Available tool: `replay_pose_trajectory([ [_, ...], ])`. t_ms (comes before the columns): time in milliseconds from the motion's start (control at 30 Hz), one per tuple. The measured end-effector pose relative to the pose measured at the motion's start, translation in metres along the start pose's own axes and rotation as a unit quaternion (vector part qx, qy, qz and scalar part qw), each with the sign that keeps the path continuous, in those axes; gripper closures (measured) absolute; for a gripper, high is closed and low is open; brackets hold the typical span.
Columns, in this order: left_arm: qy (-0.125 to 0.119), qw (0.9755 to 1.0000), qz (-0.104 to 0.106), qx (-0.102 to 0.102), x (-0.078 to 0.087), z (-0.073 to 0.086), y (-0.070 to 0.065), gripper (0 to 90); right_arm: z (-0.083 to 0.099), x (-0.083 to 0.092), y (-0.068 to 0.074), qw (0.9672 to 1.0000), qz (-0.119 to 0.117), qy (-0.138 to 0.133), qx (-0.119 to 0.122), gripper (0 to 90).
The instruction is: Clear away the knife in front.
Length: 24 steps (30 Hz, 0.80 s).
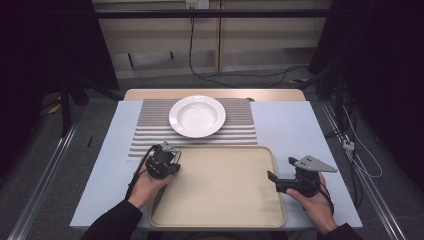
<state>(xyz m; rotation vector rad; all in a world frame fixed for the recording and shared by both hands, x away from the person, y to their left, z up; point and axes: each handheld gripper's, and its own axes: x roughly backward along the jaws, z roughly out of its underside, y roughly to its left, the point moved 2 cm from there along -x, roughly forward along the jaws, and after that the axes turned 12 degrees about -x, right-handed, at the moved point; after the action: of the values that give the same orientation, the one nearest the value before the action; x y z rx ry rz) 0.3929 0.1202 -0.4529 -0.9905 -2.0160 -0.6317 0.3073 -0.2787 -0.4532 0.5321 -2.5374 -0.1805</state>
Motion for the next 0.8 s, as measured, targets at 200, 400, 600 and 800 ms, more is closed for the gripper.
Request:
replay_pose_trajectory([
  [200,0.003,1.0000,-0.005,0.005,0.002,0.004,0.004,90.0,0.000,0.000,0.000,1.0000,-0.001,0.000,-0.001,7.5],
  [400,0.004,1.0000,-0.006,0.004,0.004,0.006,0.005,90.0,0.000,-0.001,0.000,1.0000,-0.001,0.001,-0.002,7.5],
  [600,0.003,0.9999,-0.010,0.011,0.006,0.010,0.007,90.0,0.000,-0.001,0.000,1.0000,-0.001,0.001,0.000,7.5],
  [800,0.000,0.9998,-0.012,0.017,0.008,0.014,0.010,90.0,0.000,-0.001,0.000,1.0000,0.000,0.002,0.000,7.5],
])
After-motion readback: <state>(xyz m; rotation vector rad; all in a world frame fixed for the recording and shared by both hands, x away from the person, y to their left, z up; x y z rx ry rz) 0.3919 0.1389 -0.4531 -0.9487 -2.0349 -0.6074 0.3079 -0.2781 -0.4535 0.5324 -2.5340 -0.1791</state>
